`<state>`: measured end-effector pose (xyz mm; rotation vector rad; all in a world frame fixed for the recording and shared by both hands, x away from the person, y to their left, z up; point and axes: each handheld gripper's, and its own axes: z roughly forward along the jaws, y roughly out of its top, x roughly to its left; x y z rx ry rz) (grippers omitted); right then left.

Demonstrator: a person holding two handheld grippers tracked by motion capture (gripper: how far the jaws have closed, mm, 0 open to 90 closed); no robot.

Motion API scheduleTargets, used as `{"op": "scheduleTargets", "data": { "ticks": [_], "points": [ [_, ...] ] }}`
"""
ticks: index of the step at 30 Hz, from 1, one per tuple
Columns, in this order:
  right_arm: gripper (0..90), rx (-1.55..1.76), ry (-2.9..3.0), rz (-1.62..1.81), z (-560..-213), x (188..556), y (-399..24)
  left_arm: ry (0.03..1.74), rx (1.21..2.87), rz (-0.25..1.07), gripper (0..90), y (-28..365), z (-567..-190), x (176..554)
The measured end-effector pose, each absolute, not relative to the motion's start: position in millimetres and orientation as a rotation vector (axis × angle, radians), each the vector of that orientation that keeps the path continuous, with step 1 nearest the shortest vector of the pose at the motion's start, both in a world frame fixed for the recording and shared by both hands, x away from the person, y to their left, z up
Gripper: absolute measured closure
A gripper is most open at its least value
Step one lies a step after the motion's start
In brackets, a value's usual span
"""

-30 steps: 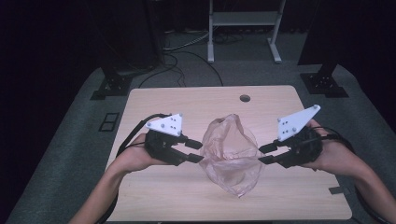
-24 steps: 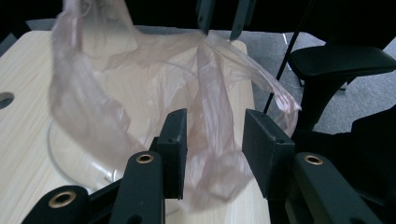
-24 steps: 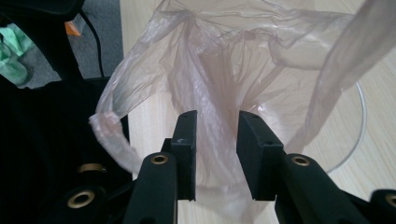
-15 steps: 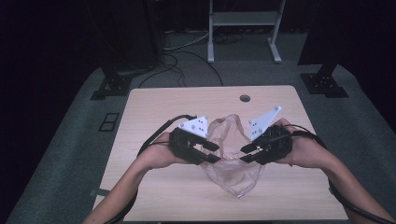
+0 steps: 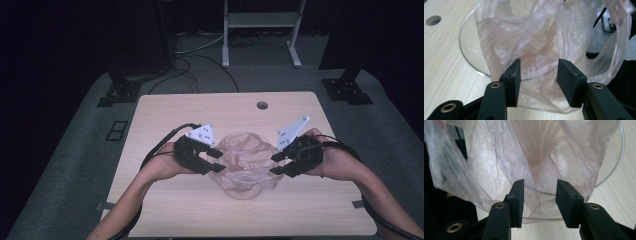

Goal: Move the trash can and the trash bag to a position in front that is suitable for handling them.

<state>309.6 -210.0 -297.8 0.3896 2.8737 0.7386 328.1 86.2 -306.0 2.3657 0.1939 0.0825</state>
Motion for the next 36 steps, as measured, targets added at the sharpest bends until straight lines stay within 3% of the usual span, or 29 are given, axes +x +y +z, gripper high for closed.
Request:
{"op": "scheduleTargets", "data": {
  "ticks": [15, 21, 36],
  "points": [
    [36.3, 0.407, 2.848, 0.705, -310.4, 313.6, -215.9, 0.232, 2.387, 0.091, 34.5, 86.0, -318.8, 337.0],
    [32.8, 0.43, 2.831, 0.72, -313.4, 317.5, -217.4, 0.257, 2.38, 0.092, 27.4, 88.9, -323.2, 340.4],
    [25.7, 0.432, 2.848, 0.713, -326.1, 325.9, -216.2, 0.218, 2.393, 0.092, 21.0, 88.6, -328.6, 348.7]
  ]
}}
